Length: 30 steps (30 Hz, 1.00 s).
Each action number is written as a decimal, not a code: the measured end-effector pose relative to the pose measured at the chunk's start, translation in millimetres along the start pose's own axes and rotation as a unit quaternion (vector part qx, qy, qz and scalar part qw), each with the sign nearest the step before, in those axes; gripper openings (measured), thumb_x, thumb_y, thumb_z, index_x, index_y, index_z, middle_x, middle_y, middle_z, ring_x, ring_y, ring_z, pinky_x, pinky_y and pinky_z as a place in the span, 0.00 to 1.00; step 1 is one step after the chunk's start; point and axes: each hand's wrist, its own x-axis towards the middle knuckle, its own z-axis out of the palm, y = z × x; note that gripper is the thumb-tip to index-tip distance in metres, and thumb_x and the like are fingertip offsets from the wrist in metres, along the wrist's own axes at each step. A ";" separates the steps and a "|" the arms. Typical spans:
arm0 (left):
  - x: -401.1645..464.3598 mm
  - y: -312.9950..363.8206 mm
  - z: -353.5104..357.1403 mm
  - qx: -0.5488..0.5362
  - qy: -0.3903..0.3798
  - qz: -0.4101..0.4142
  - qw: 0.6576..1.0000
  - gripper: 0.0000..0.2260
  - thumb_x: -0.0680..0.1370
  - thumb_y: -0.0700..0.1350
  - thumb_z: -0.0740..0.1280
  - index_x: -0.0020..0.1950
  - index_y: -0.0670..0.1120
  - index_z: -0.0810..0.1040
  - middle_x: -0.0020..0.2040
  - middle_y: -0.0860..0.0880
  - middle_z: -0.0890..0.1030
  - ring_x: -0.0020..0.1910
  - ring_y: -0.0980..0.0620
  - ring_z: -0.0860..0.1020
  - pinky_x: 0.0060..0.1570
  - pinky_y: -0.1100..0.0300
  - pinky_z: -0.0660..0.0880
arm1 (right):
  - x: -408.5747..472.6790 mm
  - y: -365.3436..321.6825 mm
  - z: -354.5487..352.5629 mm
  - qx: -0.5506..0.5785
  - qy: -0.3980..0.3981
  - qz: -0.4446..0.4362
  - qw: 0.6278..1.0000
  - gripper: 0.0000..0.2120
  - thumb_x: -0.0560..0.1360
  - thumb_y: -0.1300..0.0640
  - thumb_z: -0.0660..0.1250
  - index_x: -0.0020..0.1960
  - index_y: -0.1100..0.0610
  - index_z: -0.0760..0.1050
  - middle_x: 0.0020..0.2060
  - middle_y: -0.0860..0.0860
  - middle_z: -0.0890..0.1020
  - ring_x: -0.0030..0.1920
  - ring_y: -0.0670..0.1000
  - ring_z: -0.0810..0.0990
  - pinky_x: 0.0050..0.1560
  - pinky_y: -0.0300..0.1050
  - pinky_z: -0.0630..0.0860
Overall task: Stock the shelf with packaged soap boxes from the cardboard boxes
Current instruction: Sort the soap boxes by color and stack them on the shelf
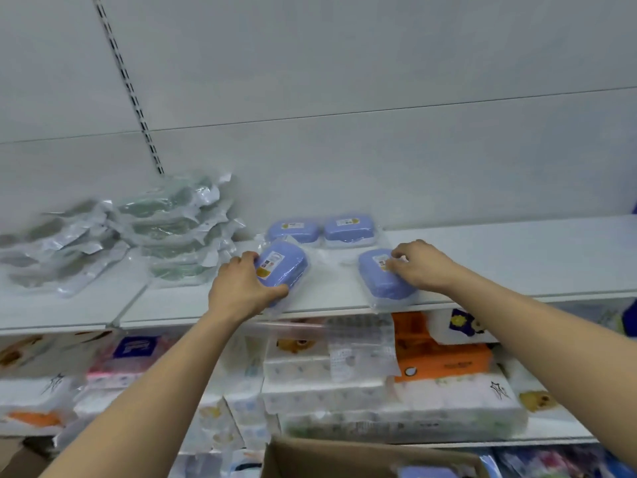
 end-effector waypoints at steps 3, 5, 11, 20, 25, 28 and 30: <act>13.5 -8.4 0.1 0.031 -0.012 -0.004 0.999 0.34 0.64 0.61 0.73 0.64 0.46 0.71 0.54 0.47 0.78 0.51 0.45 0.76 0.46 0.54 0.75 | 3.0 5.1 -10.1 -0.079 -0.034 -0.061 0.994 0.31 0.76 0.68 0.57 0.75 0.48 0.61 0.69 0.56 0.66 0.53 0.57 0.75 0.40 0.43 0.71; 18.9 -13.2 2.5 0.062 -0.028 -0.007 0.998 0.34 0.67 0.63 0.72 0.66 0.45 0.70 0.58 0.44 0.75 0.55 0.43 0.75 0.49 0.53 0.75 | 2.5 8.4 -13.0 -0.234 -0.040 -0.134 0.962 0.42 0.72 0.72 0.58 0.77 0.40 0.51 0.74 0.53 0.56 0.61 0.57 0.72 0.36 0.41 0.68; 28.9 -8.5 1.5 0.071 -0.092 -0.019 0.993 0.30 0.77 0.68 0.57 0.68 0.47 0.69 0.65 0.42 0.72 0.59 0.40 0.76 0.56 0.50 0.73 | 12.1 -9.9 -2.5 -0.245 -0.076 -0.256 0.932 0.34 0.72 0.43 0.69 0.73 0.38 0.59 0.77 0.43 0.52 0.74 0.50 0.56 0.62 0.46 0.68; 41.2 -13.1 -25.3 0.212 -0.224 0.312 0.899 0.44 0.71 0.31 0.61 0.78 0.63 0.48 0.80 0.58 0.39 0.79 0.52 0.41 0.77 0.53 0.51 | 31.5 -16.3 8.6 -0.113 -0.092 -0.138 0.980 0.34 0.64 0.32 0.71 0.62 0.47 0.63 0.54 0.46 0.73 0.51 0.51 0.75 0.50 0.47 0.73; 64.2 2.3 -19.1 0.230 -0.301 0.296 0.877 0.41 0.69 0.46 0.73 0.76 0.64 0.55 0.80 0.54 0.43 0.79 0.49 0.41 0.77 0.50 0.51 | 51.5 -10.5 5.6 -0.072 -0.162 -0.098 0.979 0.46 0.61 0.36 0.76 0.73 0.41 0.58 0.62 0.46 0.68 0.62 0.51 0.71 0.64 0.50 0.70; 83.7 -0.5 -9.7 0.171 -0.267 0.233 0.919 0.39 0.68 0.56 0.76 0.75 0.57 0.61 0.71 0.51 0.63 0.71 0.49 0.60 0.70 0.53 0.64 | 69.9 -6.6 11.3 -0.058 -0.133 -0.100 0.984 0.44 0.61 0.36 0.75 0.72 0.42 0.61 0.62 0.46 0.70 0.61 0.51 0.70 0.63 0.50 0.70; 94.7 -6.0 1.8 0.122 -0.233 0.192 0.945 0.40 0.68 0.61 0.76 0.75 0.55 0.62 0.68 0.50 0.67 0.67 0.49 0.65 0.67 0.54 0.66 | 81.9 -6.6 16.8 -0.038 -0.113 -0.111 0.987 0.40 0.61 0.38 0.75 0.69 0.43 0.64 0.61 0.46 0.72 0.60 0.51 0.70 0.62 0.50 0.71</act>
